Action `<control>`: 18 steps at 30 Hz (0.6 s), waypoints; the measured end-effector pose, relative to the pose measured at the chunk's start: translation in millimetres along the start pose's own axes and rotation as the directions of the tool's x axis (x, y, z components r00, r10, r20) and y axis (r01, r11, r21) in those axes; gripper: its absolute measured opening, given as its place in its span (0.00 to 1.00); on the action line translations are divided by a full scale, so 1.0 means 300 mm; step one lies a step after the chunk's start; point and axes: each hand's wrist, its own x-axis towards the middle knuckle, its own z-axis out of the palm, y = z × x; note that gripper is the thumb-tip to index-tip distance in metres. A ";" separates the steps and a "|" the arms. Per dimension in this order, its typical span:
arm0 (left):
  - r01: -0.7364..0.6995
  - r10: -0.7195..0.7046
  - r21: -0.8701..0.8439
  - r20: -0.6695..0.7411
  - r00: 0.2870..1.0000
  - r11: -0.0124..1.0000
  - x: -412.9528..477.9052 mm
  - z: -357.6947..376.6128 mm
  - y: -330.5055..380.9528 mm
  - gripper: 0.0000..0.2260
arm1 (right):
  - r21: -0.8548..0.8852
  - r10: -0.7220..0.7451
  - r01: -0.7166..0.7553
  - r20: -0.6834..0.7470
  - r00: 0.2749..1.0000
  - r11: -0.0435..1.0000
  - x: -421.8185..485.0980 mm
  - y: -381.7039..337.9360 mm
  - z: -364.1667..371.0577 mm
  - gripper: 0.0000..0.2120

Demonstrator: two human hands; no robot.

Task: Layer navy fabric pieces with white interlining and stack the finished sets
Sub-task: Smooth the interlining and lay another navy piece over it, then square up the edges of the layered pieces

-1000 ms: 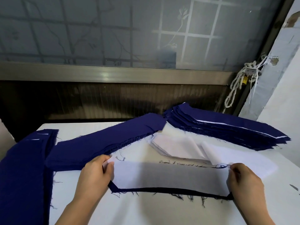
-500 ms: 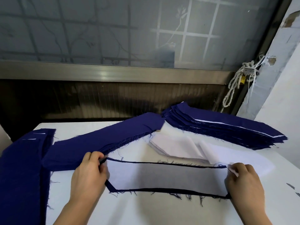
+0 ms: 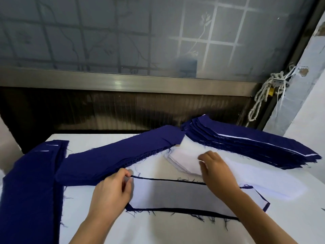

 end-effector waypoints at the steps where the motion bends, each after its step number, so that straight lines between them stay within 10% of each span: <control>1: -0.002 0.002 -0.005 0.002 1.000 1.000 -0.001 0.000 -0.002 0.03 | -0.005 -0.002 0.003 0.075 0.997 1.000 0.041 -0.014 0.028 0.10; 9: 0.024 -0.023 -0.020 0.044 0.999 1.000 0.002 0.006 -0.019 0.06 | -0.229 0.183 -0.111 0.320 0.930 0.967 0.175 -0.027 0.115 0.07; 18: 0.065 -0.064 -0.032 0.044 0.997 0.997 0.002 0.012 -0.018 0.07 | 0.307 0.395 -0.491 0.325 0.859 0.815 0.144 0.042 0.087 0.10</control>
